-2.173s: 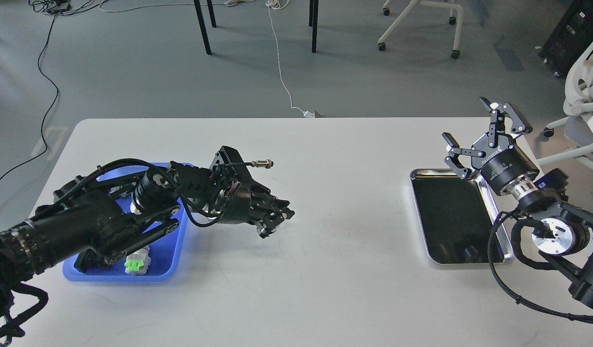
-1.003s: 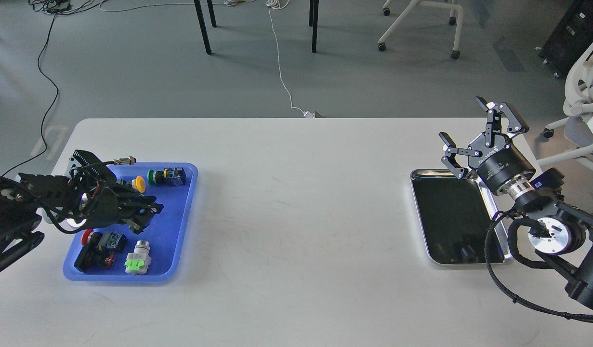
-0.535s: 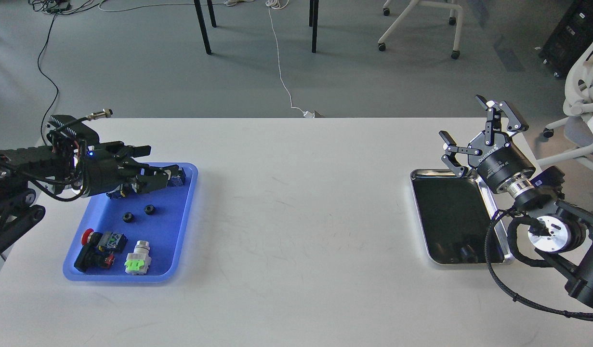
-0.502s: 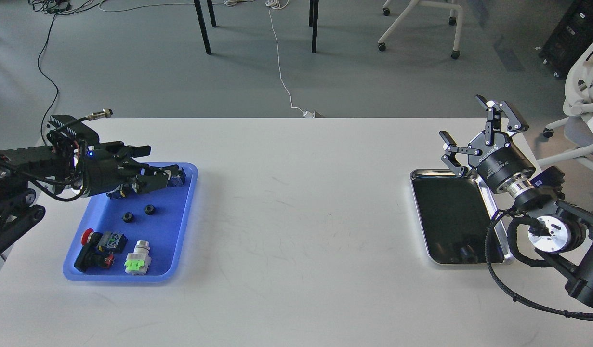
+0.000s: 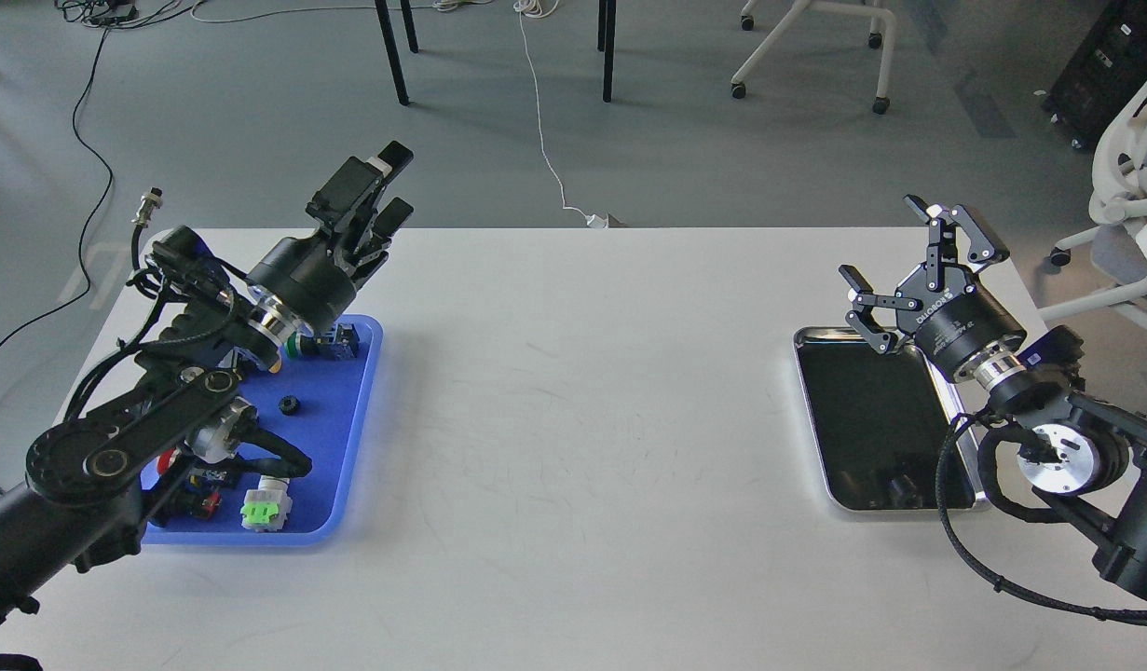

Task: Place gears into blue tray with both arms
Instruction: 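Open the left gripper and lift it away from the blue tray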

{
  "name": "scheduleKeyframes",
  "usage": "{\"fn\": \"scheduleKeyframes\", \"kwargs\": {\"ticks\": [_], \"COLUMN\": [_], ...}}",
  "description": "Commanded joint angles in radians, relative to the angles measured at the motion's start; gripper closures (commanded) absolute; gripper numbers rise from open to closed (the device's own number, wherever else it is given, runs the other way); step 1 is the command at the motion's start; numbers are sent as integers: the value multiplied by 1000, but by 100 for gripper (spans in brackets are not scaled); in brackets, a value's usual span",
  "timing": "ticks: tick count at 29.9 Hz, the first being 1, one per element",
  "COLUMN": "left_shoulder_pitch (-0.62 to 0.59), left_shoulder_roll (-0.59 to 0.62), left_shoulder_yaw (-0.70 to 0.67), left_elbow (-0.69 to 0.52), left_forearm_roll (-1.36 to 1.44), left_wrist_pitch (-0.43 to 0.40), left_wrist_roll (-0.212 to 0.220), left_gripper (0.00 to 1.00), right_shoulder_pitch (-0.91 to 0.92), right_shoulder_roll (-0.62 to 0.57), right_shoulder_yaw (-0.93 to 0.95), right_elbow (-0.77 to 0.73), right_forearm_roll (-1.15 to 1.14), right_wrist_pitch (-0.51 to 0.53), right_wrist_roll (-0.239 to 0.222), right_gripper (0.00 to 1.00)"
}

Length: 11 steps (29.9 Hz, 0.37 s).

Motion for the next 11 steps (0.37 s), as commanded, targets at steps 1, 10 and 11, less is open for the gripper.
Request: {"fn": "scheduleKeyframes", "kwargs": {"ticks": [1,10,11], "left_shoulder_pitch": [85,143,142], "left_shoulder_roll": [-88,-154,-152], "left_shoulder_yaw": [-171,-253,-259], "left_elbow": [24,40,40], "left_forearm_roll": [-82,-81,-82], "left_wrist_pitch": [-125,-192,-192], "left_wrist_roll": [110,130,130], "left_gripper": [2,2,2], "right_shoulder_pitch": [1,-11,-11], "right_shoulder_roll": [12,52,56], "right_shoulder_yaw": [0,5,6], "right_elbow": [-1,7,7], "right_forearm_roll": [0,1,0], "right_wrist_pitch": [3,4,4], "right_wrist_roll": [0,0,0], "right_gripper": [1,1,1]}}
